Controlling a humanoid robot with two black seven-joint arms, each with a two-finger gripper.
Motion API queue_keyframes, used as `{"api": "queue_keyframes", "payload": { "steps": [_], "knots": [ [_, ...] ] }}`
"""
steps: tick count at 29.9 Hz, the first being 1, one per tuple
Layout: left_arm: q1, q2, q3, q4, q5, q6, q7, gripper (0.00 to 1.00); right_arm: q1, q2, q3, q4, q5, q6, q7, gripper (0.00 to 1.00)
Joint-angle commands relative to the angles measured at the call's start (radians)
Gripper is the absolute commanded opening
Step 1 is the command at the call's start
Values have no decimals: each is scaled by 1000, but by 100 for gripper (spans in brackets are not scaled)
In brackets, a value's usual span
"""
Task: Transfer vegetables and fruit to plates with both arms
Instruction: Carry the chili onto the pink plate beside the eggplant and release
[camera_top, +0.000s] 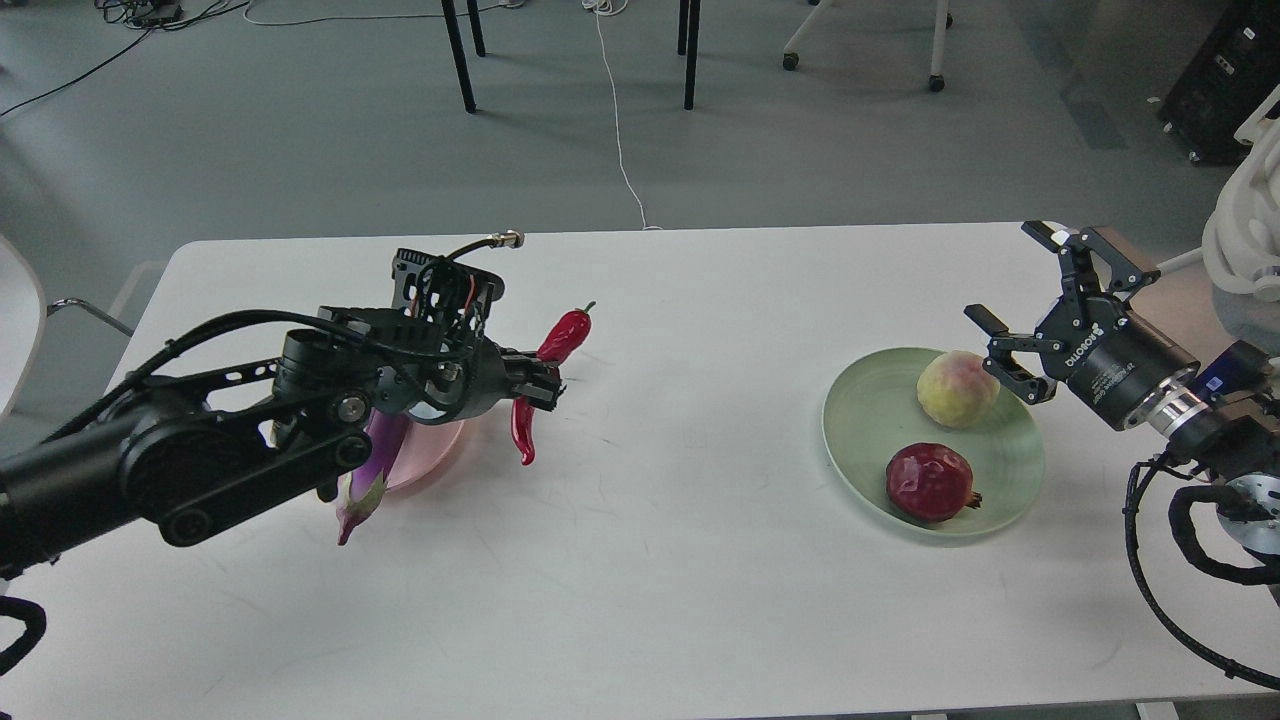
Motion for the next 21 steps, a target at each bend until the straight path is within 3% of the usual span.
{"api": "queue_keyframes", "payload": {
  "steps": [1,6,17,21],
  "knots": [
    [-15,155,-12,-4,-11,0,-80,10,0,4,-1,-2,-13,0,0,96],
    [-2,300,6,6,-11,0,-154,10,-3,6,-1,-3,-21,0,0,96],
    [110,321,23,59,3,0,-160,15,-3,-1,1,2,-21,-2,0,96],
    [111,318,23,61,-5,0,-162,23,-8,1,1,0,-21,-2,0,96]
  ]
}}
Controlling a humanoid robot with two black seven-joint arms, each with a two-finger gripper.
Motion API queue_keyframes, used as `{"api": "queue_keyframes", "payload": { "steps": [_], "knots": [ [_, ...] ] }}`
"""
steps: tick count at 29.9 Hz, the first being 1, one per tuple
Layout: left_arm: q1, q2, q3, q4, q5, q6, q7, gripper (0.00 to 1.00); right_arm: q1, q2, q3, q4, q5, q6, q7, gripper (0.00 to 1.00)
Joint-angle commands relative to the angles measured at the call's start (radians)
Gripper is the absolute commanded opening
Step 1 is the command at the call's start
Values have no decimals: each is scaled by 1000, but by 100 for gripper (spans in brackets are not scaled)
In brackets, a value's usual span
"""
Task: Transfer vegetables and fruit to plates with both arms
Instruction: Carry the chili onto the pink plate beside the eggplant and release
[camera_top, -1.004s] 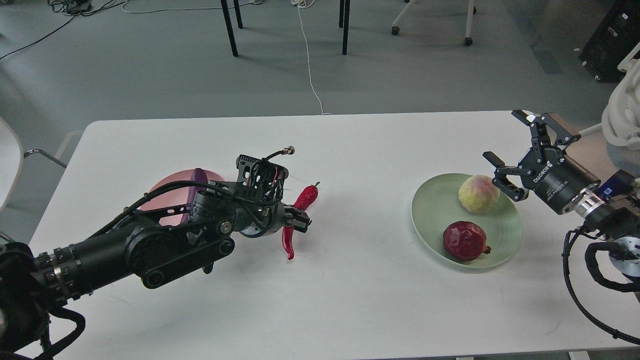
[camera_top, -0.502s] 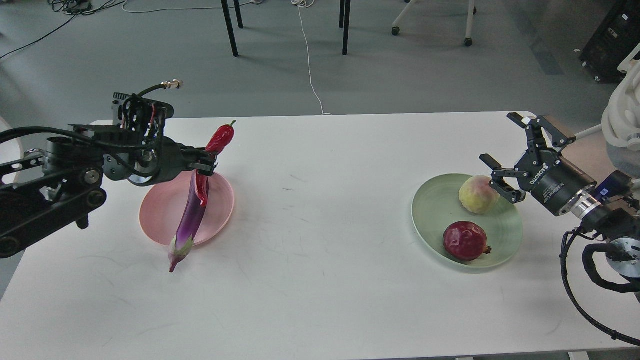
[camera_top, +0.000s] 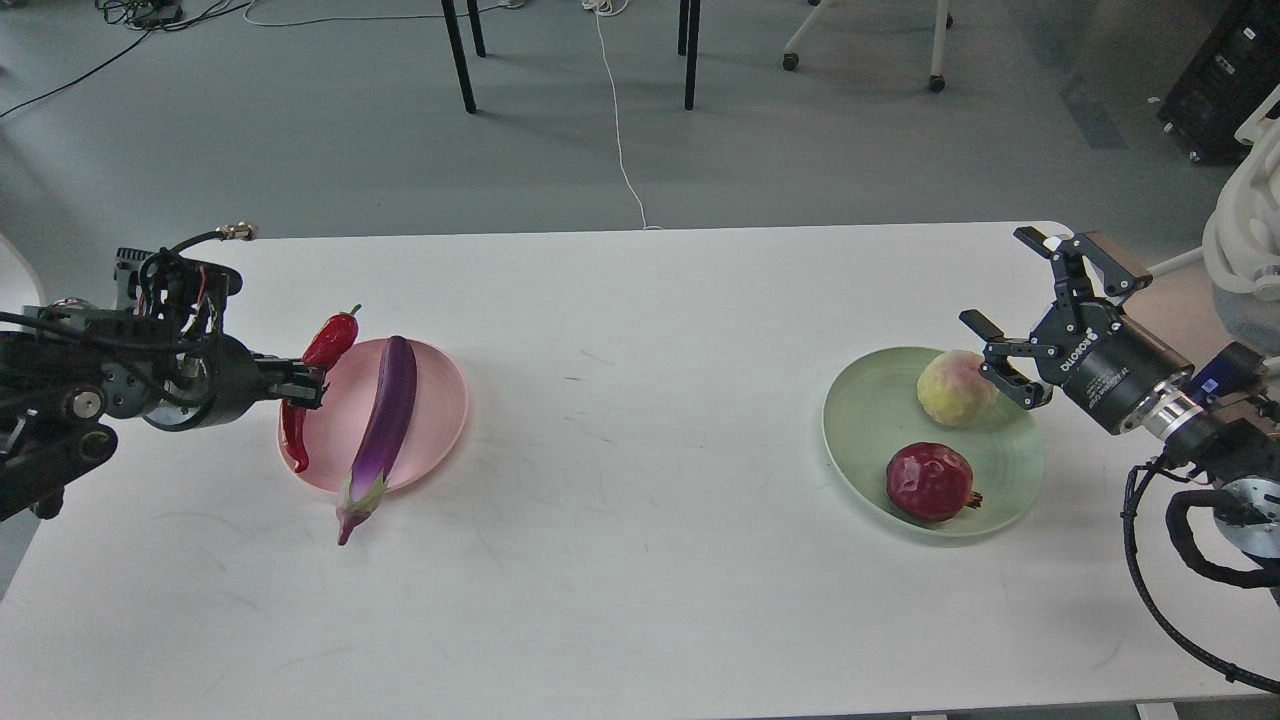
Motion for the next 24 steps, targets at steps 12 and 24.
{"api": "queue_keyframes", "payload": {
  "steps": [12,24],
  "knots": [
    [2,-3,-21,13,-27,0,-50,100,0,-1,2,-2,0,0,0,96],
    [51,-140,-158,5,-858,386,-273,100,125,12,-1,-14,0,-15,0,99]
  ]
}}
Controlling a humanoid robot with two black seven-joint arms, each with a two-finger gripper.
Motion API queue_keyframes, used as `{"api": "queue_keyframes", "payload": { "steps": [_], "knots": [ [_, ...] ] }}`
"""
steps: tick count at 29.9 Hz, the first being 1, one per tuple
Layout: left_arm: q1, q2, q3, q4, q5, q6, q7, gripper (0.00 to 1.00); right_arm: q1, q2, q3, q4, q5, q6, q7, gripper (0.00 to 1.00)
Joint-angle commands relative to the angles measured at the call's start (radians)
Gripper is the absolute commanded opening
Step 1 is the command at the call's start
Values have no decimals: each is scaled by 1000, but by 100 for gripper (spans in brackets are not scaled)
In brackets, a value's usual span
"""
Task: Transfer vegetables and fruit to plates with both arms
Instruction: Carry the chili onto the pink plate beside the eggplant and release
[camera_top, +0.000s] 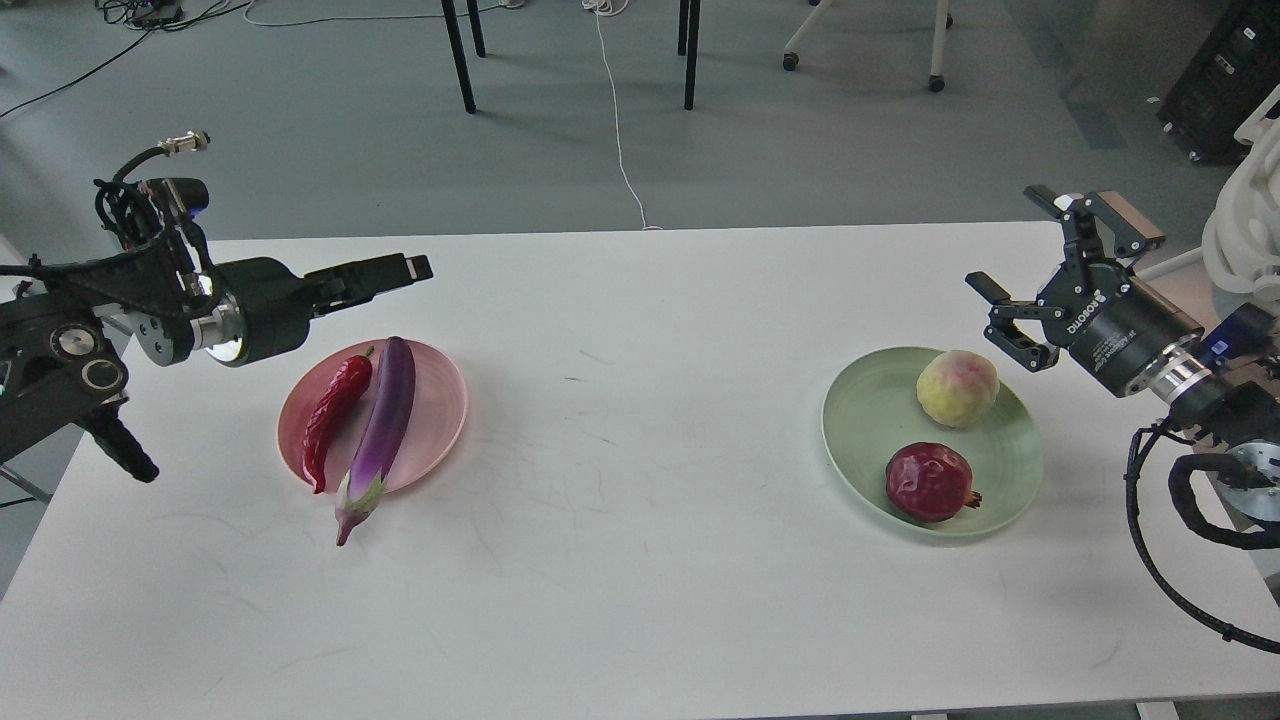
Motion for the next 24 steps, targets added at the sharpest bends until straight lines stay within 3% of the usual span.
{"api": "queue_keyframes", "payload": {
  "steps": [1,4,6,12,18,24],
  "knots": [
    [39,-81,-12,4,-337,175,-77,100,48,9,4,-3,0,-10,0,99],
    [88,-173,-81,10,-443,274,-109,100,79,41,6,-3,2,-53,0,99],
    [167,-268,-204,29,-443,304,-117,100,91,104,18,-6,2,-76,0,99],
    [367,-457,-508,90,-391,276,-161,100,79,201,64,-25,3,-89,0,99],
    [464,-568,-571,138,-238,187,-161,100,59,261,58,-40,3,-109,0,99],
    [468,-596,-583,133,-238,186,-160,100,46,269,67,-37,5,-123,0,99]
  ]
}}
